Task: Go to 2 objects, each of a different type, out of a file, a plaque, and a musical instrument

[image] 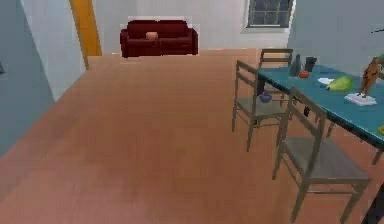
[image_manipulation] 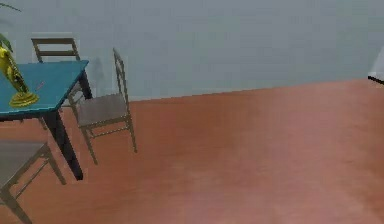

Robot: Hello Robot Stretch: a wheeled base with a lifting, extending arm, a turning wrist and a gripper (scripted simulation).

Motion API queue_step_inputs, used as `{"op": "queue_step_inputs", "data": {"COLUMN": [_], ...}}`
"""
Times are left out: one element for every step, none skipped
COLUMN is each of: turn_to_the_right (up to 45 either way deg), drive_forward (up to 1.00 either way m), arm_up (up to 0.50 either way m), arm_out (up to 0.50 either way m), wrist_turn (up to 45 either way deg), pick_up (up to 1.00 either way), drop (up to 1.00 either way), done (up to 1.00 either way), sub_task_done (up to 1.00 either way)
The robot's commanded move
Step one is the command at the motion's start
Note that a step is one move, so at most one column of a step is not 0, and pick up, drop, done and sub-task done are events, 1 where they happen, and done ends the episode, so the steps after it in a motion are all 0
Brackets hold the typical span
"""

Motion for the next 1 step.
{"op": "queue_step_inputs", "data": {"turn_to_the_right": [0.0], "drive_forward": [1.0], "arm_up": [0.0], "arm_out": [0.0], "wrist_turn": [0.0], "pick_up": [0.0], "drop": [0.0], "done": [0.0], "sub_task_done": [0.0]}}
